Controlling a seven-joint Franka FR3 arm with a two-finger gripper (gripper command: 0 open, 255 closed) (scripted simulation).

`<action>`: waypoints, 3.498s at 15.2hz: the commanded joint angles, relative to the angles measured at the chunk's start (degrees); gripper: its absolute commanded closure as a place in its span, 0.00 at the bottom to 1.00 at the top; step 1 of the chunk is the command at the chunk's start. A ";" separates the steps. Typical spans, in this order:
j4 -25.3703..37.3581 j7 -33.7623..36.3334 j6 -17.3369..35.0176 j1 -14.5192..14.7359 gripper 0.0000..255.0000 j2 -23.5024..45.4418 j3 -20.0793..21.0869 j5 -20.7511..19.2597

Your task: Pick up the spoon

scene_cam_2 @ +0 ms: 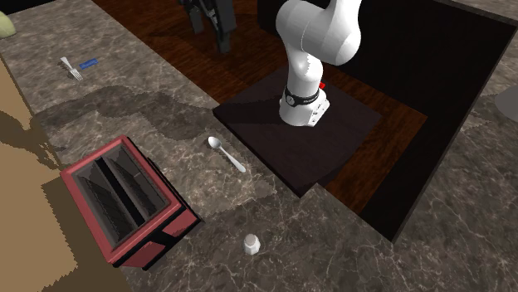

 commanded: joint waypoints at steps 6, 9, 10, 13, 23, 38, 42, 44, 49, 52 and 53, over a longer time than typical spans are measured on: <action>-8.32 -2.32 8.18 -0.68 0.00 1.09 -2.16 -1.47; -12.65 -3.72 13.46 -1.15 0.00 2.77 -3.57 -2.44; -13.98 -4.20 15.29 -1.33 0.00 3.52 -4.05 -2.76; -17.57 -5.62 21.03 -1.83 0.00 6.40 -5.58 -3.76; -24.65 -11.05 42.90 -2.93 0.00 23.65 -11.12 -5.92; -22.41 -25.28 68.49 -3.10 0.00 54.59 -12.10 7.07; -21.78 -26.97 70.76 -4.18 0.00 57.59 -10.40 9.48; -21.71 -26.91 70.68 -4.13 1.00 57.58 -10.40 9.46; -21.68 -26.91 70.67 -4.14 1.00 57.59 -10.39 9.46; -21.78 -26.97 70.76 -4.18 1.00 57.59 -10.40 9.48; -22.04 -26.34 69.90 -3.70 1.00 56.43 -11.10 8.59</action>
